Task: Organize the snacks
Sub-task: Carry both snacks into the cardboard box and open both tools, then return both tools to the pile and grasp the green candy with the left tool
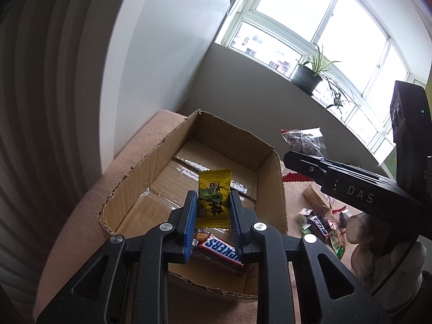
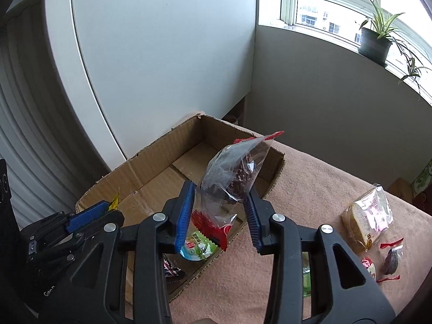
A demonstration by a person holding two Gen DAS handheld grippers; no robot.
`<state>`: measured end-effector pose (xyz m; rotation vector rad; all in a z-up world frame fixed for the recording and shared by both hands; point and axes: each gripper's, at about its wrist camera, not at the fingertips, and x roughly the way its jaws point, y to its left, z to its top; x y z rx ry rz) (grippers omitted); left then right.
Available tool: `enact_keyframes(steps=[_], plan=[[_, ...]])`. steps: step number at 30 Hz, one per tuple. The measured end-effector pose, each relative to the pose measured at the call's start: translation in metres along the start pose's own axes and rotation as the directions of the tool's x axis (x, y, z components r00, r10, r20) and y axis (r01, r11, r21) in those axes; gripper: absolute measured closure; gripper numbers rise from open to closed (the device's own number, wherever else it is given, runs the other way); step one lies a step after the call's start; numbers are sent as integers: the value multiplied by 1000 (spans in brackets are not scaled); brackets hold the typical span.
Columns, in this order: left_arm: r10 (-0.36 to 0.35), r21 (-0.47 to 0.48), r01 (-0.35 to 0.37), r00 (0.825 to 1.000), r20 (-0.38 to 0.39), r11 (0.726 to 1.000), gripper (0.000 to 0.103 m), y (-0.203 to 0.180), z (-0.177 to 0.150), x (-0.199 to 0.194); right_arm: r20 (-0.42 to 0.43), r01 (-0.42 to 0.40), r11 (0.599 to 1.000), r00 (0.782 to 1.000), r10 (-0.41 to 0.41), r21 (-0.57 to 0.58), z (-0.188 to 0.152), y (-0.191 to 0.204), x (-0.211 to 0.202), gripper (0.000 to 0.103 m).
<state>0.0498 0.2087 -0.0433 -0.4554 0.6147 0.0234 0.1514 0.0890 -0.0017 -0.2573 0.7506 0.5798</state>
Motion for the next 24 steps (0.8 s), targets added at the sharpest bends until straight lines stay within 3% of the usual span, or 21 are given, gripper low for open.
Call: enact_keyframes(steps=[1,3,4,8,14,24], plan=[[1,1,-1,1000,2,1000,81,0,0,0,7,14,1000,1000,-14,-8,1,2,1,52],[4,9,-4,1000,2,1000,80,0,0,0,34,29,1000,999,-29,-10,2,4,-2,22],[8,13,-8,1000,4,1000,75,-1,-1,-1,43,31,999,999,-31,-8,3,4,-3,19],[21,14,-21,1000,18,1000,50,-1,-1,-2,47,42,999,998,-41,-1,3,0,-7,17],[25,20,-25,1000,18,999,50,-4,-1,-1,54,42,999,998,-43,27,1,-11,-16,11],[5,59,-6,1000,15,998,50,-29,-5,2,60,74,994,995,-80,84,-17,-54,-48,11]])
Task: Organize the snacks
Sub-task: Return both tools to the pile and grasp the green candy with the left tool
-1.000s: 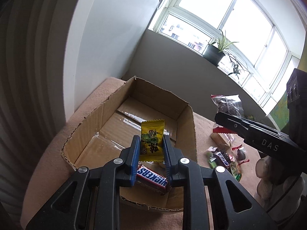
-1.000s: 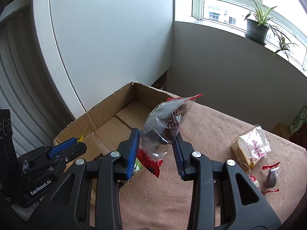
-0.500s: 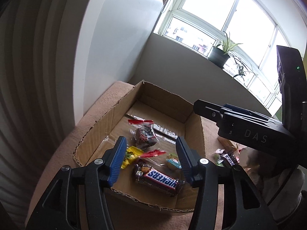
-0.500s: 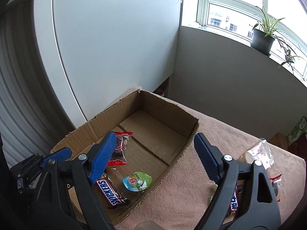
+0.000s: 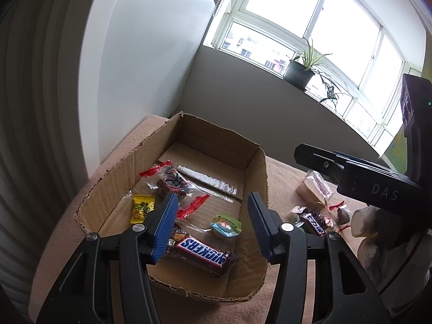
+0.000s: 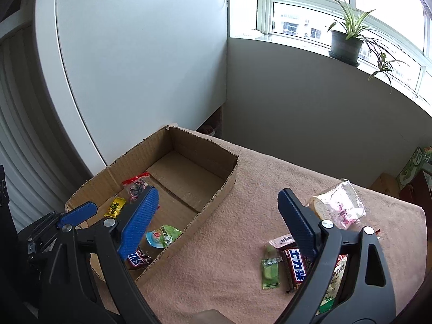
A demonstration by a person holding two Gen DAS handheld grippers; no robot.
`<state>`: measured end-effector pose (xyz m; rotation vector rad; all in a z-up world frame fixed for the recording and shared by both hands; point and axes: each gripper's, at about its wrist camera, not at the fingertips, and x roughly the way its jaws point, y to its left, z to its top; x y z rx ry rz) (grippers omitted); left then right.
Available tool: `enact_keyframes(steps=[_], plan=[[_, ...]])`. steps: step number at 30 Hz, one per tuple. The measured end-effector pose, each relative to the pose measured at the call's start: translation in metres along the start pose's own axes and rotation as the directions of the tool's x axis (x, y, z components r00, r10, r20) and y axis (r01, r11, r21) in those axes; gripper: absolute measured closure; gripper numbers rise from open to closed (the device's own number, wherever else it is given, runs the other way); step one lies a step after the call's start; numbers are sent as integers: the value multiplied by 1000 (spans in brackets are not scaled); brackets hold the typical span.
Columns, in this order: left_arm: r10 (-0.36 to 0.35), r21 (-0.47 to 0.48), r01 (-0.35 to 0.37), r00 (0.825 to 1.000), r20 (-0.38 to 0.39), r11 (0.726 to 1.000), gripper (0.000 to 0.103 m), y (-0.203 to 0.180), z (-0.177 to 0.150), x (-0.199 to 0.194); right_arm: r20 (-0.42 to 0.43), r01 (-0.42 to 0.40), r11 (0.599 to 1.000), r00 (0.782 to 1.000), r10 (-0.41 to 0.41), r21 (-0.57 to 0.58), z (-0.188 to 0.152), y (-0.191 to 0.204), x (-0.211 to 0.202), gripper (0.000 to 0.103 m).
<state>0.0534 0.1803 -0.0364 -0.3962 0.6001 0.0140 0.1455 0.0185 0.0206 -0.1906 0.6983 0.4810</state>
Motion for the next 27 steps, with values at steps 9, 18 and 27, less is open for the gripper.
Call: enact_keyframes(steps=[9,18,27], plan=[[-34,39,34,999,-19,999,50,-35,-4,8,4,47,996,999,-48,79,-18,-65,-33,11],[-62,86,68,996,-70,994,49,-76,-13,23,-26,108,983,994,-105,150,-50,-132,-55,11],[-69,134,90,986,-151,987,49,-111,-27,48,-99,130,969,989,-111,209,-92,-184,-52,11]])
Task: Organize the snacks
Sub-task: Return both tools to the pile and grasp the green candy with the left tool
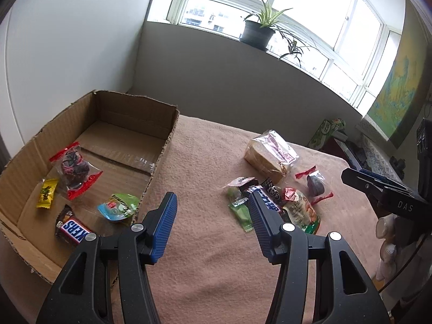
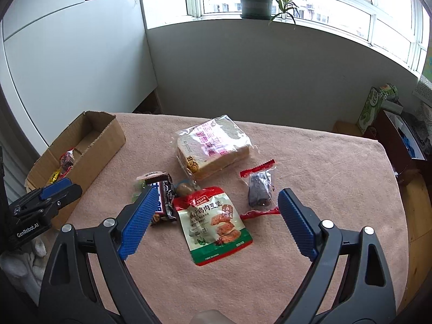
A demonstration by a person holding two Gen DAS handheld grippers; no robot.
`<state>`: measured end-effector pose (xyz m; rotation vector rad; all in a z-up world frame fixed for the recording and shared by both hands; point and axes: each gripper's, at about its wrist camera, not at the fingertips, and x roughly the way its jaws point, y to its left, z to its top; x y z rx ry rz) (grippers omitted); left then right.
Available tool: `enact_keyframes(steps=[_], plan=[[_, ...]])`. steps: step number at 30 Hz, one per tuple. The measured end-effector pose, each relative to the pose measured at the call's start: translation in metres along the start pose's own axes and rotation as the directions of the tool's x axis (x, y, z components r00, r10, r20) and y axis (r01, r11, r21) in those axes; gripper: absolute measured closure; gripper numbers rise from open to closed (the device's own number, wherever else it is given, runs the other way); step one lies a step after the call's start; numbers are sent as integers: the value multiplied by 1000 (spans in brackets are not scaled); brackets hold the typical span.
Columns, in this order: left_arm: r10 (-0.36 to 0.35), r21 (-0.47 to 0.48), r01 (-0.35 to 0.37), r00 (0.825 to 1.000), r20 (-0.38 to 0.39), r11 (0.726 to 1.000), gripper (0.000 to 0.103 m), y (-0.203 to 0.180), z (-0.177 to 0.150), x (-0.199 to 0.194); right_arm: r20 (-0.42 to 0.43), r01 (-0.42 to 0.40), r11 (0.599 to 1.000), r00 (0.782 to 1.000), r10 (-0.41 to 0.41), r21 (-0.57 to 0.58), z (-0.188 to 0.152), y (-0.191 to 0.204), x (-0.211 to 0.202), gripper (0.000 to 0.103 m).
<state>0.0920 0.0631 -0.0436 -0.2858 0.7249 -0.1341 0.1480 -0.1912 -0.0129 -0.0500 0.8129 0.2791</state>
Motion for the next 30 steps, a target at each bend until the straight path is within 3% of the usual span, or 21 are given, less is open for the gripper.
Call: enact_keyframes(steps=[10,18,23,30], plan=[[33,80,-23,993,-115,996,49,-29,-12,43,-99,-14,998,995,8,-64,-35,-14,36,11],[62,113,-43,983,-170,993,50,-41,-17,66,-136,-21,990,991,2,-138,-41,-6,58,11],[81,113,-59,976,-201,992,65,-43,-17,76,-166,-42,989,986,18,-139,-40,-7,69,11],[91,144,-61,973,-211,988,66,-52,-17,84,-186,-59,985,982,28,-165,-38,0,80,11]])
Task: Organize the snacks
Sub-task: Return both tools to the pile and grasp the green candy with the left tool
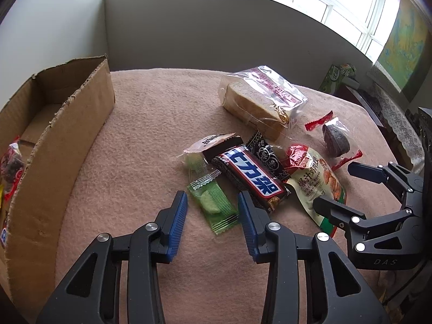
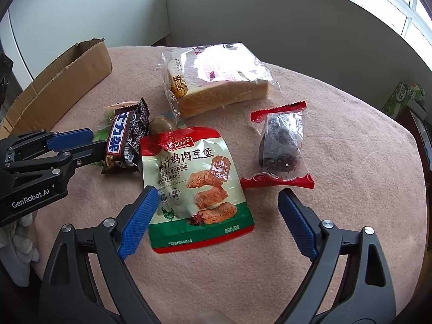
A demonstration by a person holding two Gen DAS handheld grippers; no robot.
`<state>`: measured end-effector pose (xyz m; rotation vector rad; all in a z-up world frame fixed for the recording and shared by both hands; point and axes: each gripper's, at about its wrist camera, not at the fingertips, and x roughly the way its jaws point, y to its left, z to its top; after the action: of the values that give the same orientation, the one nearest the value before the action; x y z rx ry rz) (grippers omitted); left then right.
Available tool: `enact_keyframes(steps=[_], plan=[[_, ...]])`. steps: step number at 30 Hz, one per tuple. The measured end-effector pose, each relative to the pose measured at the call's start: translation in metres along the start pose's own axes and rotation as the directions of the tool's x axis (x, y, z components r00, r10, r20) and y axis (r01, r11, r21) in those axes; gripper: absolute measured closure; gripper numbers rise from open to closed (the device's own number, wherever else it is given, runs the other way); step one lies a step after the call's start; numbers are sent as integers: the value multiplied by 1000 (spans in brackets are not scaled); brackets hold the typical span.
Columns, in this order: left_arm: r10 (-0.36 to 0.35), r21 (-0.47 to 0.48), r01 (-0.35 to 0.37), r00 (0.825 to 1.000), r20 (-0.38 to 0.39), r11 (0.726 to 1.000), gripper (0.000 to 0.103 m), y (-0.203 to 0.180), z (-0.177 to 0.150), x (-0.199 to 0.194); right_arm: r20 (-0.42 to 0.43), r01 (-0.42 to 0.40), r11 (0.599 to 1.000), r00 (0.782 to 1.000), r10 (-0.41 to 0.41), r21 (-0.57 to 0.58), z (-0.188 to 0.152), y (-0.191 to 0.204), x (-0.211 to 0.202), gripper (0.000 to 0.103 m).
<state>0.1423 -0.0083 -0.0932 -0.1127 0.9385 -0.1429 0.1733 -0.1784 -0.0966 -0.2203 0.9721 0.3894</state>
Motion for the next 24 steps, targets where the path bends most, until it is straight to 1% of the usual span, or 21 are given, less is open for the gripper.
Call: enact_keyframes(steps=[5,8,11,14,17,20,21,22,23,24], plan=[[13,14,-13,1000,-1,1000,70,-1,1,1,-18,-10,999,1000,10,-39,0,4,-1,11],[19,18,-19,1000,-1,1000,74,1,0,0,-20,19,998,1000,-21,-66,-3,6,-2,11],[35,33,-35,999,2,999,74,-2,-1,0,-20,18,997,1000,-20,-74,0,9,0,11],[48,43,-48,999,4,998,74,-6,-1,2,-33,-9,996,999,6,-89,5,16,5,11],[42,42,-42,999,3,998,74,-4,-1,1,-30,1,993,1000,-5,-116,9,24,11,11],[43,50,-43,999,6,998,75,-4,-2,0,-40,-15,995,999,11,-96,15,22,16,11],[46,54,-46,999,8,997,76,-5,-3,0,-49,-36,996,998,32,-79,15,21,17,16],[48,58,-48,999,10,997,77,-5,-3,0,-51,-50,997,998,46,-66,16,19,17,18],[47,60,-47,999,10,997,78,-4,-3,0,-51,-43,997,998,40,-67,16,19,17,23],[44,58,-45,999,10,997,79,-3,-3,-1,-52,-46,996,998,42,-72,15,19,16,24]])
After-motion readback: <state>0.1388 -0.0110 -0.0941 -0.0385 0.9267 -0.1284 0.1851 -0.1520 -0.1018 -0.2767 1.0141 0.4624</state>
